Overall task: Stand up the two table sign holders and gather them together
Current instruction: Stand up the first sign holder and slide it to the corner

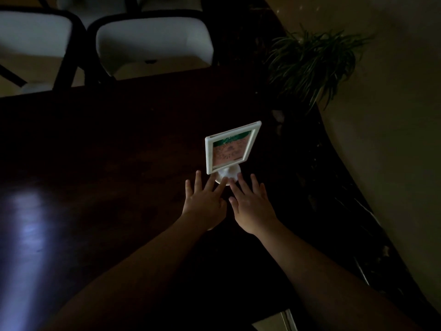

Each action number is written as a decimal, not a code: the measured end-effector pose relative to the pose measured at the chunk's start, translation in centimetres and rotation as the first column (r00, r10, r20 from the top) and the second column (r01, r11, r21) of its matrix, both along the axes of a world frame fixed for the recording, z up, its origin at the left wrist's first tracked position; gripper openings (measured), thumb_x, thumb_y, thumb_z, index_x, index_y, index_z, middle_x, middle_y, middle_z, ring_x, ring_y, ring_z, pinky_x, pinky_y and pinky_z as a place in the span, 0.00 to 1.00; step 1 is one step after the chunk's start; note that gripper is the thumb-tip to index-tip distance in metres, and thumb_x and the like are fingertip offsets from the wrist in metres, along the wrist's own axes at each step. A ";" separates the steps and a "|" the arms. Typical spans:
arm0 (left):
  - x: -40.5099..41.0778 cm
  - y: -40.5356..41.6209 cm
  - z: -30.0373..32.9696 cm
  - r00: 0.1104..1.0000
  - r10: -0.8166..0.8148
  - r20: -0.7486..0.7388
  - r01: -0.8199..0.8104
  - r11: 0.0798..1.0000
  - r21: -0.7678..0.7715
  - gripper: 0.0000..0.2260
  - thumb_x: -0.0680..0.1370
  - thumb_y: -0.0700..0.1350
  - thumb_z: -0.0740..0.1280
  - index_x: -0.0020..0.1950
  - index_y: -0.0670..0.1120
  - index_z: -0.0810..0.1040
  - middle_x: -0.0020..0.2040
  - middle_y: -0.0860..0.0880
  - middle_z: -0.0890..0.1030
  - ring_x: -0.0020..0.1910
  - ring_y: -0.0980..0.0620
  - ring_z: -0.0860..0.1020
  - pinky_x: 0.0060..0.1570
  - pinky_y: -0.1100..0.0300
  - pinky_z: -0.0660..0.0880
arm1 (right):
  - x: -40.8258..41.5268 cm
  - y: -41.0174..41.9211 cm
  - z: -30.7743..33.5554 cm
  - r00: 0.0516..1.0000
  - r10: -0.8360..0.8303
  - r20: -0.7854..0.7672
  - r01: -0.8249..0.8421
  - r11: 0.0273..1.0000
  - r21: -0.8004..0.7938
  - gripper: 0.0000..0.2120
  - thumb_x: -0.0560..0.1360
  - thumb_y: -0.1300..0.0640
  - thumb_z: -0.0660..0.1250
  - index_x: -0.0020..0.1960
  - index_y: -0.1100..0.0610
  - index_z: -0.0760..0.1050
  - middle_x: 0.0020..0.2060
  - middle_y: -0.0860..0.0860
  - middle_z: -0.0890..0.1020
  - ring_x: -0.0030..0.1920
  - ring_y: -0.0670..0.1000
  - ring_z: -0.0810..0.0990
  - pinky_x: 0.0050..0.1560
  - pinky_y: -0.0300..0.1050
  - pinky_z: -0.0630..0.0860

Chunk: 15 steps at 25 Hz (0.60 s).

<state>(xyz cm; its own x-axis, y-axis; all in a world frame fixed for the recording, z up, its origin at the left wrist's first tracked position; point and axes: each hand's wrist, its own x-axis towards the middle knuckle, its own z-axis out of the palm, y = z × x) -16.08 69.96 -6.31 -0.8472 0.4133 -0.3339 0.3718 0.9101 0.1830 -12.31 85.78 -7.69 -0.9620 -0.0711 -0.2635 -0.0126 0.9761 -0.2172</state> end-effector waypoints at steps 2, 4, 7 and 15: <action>-0.9 1.2 0.1 1.000 0.004 0.002 -0.004 1.000 -0.001 0.29 0.80 0.57 0.49 0.79 0.60 0.41 0.82 0.50 0.43 0.77 0.36 0.35 0.71 0.33 0.39 | -0.9 1.1 -0.1 1.000 -0.004 -0.003 0.004 1.000 -0.003 0.28 0.84 0.44 0.48 0.81 0.48 0.47 0.81 0.51 0.48 0.79 0.61 0.40 0.77 0.63 0.46; -1.8 2.5 0.0 1.000 -0.001 0.004 0.001 1.000 -0.007 0.29 0.80 0.57 0.50 0.79 0.59 0.41 0.82 0.49 0.43 0.77 0.35 0.36 0.71 0.33 0.40 | -1.8 2.4 -0.3 1.000 -0.011 -0.006 0.011 1.000 -0.004 0.28 0.84 0.44 0.49 0.81 0.48 0.47 0.81 0.51 0.48 0.79 0.61 0.41 0.76 0.64 0.46; -2.8 3.8 0.1 1.000 -0.015 0.003 0.016 1.000 -0.020 0.30 0.80 0.58 0.50 0.79 0.59 0.41 0.82 0.50 0.43 0.77 0.35 0.36 0.71 0.32 0.40 | -2.5 3.6 -0.4 1.000 -0.019 -0.005 0.019 1.000 0.004 0.28 0.84 0.43 0.48 0.81 0.47 0.46 0.81 0.51 0.48 0.79 0.61 0.41 0.76 0.64 0.46; -3.5 5.5 0.1 1.000 0.001 0.013 0.000 0.999 -0.046 0.30 0.80 0.58 0.50 0.79 0.59 0.40 0.82 0.49 0.41 0.77 0.35 0.35 0.71 0.32 0.39 | -3.8 5.3 -0.6 1.000 0.001 0.002 -0.001 1.000 0.011 0.28 0.84 0.43 0.48 0.81 0.47 0.46 0.81 0.50 0.47 0.79 0.61 0.40 0.75 0.64 0.46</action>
<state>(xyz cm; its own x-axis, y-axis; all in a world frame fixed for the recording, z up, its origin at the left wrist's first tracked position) -19.62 75.46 -6.20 -0.8431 0.3967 -0.3632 0.3692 0.9179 0.1456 -16.09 91.09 -8.25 -0.9614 -0.0688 -0.2664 -0.0128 0.9784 -0.2064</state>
